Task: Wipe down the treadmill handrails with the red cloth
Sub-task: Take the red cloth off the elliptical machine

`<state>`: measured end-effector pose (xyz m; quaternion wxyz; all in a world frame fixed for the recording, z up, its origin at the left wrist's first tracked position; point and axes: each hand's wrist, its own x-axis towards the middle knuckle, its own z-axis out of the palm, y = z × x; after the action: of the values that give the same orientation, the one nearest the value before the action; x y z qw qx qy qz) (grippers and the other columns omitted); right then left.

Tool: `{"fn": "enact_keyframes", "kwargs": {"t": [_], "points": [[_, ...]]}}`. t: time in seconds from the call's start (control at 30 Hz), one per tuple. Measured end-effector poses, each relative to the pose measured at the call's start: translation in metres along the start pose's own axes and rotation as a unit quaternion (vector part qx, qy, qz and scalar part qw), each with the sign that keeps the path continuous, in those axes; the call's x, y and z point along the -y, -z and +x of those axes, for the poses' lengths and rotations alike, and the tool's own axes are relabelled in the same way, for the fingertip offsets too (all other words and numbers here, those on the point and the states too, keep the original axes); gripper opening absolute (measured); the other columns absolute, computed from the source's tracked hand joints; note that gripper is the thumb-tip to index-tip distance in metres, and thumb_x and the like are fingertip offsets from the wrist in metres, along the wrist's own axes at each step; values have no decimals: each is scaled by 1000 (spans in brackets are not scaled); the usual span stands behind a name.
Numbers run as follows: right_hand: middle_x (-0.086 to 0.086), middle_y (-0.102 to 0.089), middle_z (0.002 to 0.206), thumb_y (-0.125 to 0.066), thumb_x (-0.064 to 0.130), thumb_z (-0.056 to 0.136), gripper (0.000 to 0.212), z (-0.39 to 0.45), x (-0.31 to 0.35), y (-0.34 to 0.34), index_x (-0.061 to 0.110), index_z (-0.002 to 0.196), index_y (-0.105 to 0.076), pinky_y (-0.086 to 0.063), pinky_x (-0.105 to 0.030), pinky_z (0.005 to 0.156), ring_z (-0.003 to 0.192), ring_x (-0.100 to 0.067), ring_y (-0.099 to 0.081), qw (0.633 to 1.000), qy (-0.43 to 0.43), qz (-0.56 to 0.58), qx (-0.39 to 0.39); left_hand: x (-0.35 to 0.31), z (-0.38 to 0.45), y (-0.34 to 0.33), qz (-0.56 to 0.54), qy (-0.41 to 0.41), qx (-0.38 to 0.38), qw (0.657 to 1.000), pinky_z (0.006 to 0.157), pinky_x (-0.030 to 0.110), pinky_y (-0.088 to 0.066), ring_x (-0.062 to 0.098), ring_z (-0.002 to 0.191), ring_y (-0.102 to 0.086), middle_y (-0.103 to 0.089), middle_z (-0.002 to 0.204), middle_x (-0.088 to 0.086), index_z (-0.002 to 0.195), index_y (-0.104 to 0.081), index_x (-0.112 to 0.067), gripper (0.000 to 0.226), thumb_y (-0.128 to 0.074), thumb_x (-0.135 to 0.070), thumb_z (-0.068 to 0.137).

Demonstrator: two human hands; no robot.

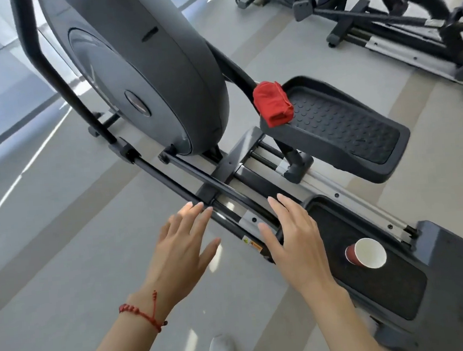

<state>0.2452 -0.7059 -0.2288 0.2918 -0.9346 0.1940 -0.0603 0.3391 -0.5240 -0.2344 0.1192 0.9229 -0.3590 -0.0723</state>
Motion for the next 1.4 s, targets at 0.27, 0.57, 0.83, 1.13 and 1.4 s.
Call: {"fn": "enact_keyframes", "kwargs": {"t": [0.27,0.57,0.83,1.13,1.4], "points": [[-8,-45,139,-42,39,90,50,68,-32,2,14,133,-44,-26,-31,102,129,-19,-39,1000,-7,-14,-23,-6,69,-9,-23,-7,3,1000,96,50,-41,34,123,-47,-56,126,13,127,-54,-4,63,-28,-50,93],[-7,-46,137,-33,44,89,54,139,-72,-9,15,133,-44,-23,-29,101,128,-19,-39,1000,-8,1,-14,-11,140,-35,-20,17,-1,1000,106,30,-21,22,127,-33,-54,131,10,132,-50,-8,59,-29,-48,94],[-10,-48,135,-34,43,89,53,185,-109,-9,13,130,-48,-32,-37,101,126,-23,-42,999,-24,-4,-22,-22,199,-59,-30,21,13,999,103,31,-21,23,129,-34,-52,134,9,133,-49,-9,70,-14,-56,96],[-11,-49,134,-36,41,88,53,254,-125,-15,12,131,-47,-35,-39,100,124,-23,-43,997,-46,6,-55,-10,272,-77,-56,20,15,998,103,42,-29,23,130,-34,-51,135,9,133,-49,-8,61,-30,-49,91],[-12,-43,137,-48,34,92,48,332,-143,-34,14,135,-42,-35,-43,100,126,-24,-39,994,-85,5,-67,16,331,-99,-67,7,7,998,103,37,-26,25,130,-37,-51,133,11,131,-50,-5,59,-34,-46,91]]}}
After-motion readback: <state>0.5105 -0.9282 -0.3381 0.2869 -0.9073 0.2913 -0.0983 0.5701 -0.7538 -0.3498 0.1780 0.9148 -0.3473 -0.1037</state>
